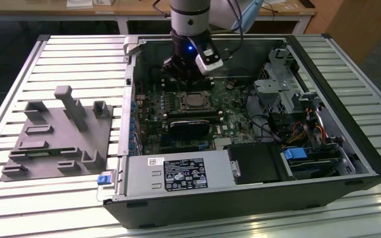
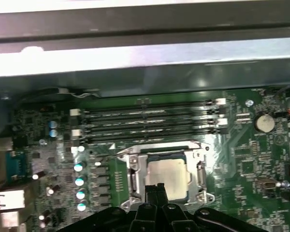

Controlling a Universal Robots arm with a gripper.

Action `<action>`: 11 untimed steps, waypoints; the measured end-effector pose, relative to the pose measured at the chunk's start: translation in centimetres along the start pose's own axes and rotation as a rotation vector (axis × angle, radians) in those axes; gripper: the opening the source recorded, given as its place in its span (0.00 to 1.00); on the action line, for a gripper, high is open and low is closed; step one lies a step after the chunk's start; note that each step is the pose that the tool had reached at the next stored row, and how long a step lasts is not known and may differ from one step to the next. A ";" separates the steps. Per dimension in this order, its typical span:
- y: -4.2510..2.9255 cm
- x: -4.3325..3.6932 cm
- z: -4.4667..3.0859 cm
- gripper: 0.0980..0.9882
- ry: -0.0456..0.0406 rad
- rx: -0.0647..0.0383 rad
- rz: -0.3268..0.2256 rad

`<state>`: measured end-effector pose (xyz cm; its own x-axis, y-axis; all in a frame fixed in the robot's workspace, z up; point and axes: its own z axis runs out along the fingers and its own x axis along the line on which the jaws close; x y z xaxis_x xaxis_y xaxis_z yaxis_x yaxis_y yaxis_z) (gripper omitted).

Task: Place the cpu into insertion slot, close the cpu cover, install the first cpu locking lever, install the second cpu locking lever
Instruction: 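Install the first cpu locking lever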

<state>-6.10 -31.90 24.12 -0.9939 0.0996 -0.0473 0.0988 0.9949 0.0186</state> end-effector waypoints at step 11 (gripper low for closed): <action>-0.27 2.70 -0.14 0.00 0.0001 0.000 0.000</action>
<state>-8.81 -31.90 24.12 -0.9939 0.0996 -0.0473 0.0988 0.9949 0.0185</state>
